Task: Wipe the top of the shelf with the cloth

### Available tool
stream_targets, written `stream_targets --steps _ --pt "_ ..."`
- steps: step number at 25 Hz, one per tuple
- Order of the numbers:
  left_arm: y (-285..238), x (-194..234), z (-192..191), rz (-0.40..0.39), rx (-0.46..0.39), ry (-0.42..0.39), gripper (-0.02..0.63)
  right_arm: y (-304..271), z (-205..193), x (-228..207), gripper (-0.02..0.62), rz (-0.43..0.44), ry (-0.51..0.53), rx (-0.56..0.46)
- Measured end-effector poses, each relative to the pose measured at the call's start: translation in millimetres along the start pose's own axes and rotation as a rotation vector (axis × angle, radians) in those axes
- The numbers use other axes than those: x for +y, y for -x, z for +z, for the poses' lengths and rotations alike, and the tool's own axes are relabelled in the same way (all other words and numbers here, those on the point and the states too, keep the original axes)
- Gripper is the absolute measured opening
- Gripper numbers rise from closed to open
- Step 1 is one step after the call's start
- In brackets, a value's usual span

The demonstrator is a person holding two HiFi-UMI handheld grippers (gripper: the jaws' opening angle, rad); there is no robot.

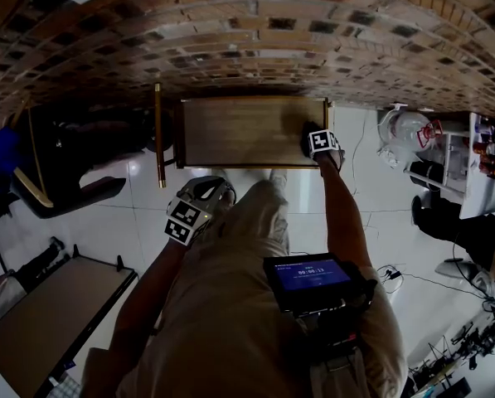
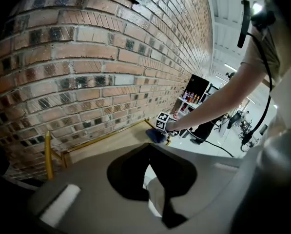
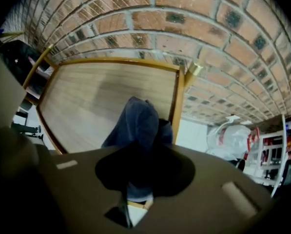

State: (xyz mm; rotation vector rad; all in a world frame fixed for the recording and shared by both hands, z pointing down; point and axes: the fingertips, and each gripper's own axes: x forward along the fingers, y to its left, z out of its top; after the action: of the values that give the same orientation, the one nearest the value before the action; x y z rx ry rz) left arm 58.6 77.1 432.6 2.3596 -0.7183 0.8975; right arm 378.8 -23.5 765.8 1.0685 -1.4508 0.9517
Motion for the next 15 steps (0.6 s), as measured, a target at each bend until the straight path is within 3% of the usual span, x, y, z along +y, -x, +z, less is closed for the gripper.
stream_targets --steps 5,10,15 --pt "4 2 -5 0.003 -0.007 0.012 0.003 5 6 10 0.075 -0.011 -0.034 -0.014" --pt "17 15 -19 0.016 -0.014 0.029 0.003 24 25 57 0.075 0.023 -0.052 -0.069" --pt "35 30 -38 0.024 -0.026 0.06 0.003 38 64 170 0.075 0.217 0.009 -0.165"
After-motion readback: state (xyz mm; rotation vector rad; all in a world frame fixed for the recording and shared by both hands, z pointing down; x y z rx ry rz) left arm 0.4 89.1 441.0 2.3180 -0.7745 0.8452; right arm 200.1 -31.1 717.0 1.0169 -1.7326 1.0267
